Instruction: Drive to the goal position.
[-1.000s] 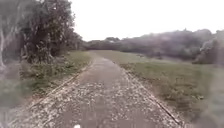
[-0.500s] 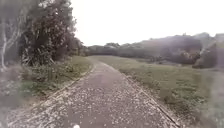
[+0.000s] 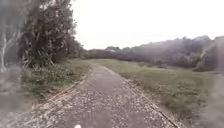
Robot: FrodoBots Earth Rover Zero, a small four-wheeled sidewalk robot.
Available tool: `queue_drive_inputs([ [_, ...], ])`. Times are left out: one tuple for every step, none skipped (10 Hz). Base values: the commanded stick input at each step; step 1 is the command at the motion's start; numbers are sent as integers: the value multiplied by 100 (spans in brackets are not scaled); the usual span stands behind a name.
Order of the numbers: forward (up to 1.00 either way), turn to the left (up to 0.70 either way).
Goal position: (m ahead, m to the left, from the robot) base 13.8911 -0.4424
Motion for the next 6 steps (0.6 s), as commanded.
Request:
queue_drive_inputs([
  [70,10],
  [70,14],
  [70,14],
  [70,13],
  [70,9],
  [70,6],
])
